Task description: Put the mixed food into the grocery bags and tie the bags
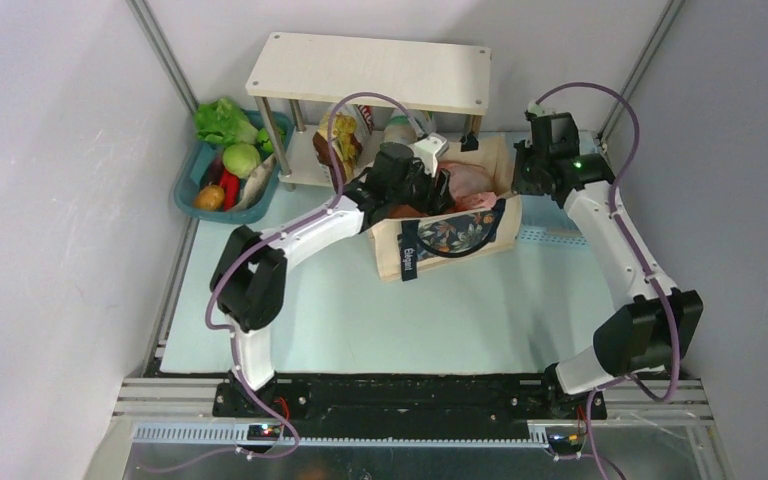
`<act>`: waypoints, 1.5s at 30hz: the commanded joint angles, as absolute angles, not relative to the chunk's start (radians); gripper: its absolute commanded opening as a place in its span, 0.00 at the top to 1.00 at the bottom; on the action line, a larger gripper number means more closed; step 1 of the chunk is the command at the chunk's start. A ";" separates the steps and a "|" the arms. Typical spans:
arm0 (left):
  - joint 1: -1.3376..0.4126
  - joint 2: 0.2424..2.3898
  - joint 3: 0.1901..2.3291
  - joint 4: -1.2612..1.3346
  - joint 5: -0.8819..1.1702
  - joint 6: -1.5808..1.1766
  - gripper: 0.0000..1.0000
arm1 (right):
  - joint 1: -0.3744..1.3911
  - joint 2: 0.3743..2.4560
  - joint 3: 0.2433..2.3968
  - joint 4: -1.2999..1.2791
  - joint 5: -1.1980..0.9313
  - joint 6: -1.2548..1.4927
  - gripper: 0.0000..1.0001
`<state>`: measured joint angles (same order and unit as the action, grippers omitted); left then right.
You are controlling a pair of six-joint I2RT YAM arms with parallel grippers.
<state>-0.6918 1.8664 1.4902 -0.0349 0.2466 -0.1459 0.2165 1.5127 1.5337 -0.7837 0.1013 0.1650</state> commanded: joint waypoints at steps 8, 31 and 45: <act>-0.741 2.063 1.684 -0.227 0.184 -0.116 0.37 | 0.245 1.269 1.413 -0.739 -0.003 0.239 1.00; -0.814 1.163 1.239 -0.405 -0.323 -0.266 0.04 | 0.467 0.828 0.979 -0.836 -0.013 0.356 1.00; -0.668 1.395 1.224 -0.457 -0.127 -0.404 0.55 | 0.484 0.739 0.918 -0.905 0.084 0.432 1.00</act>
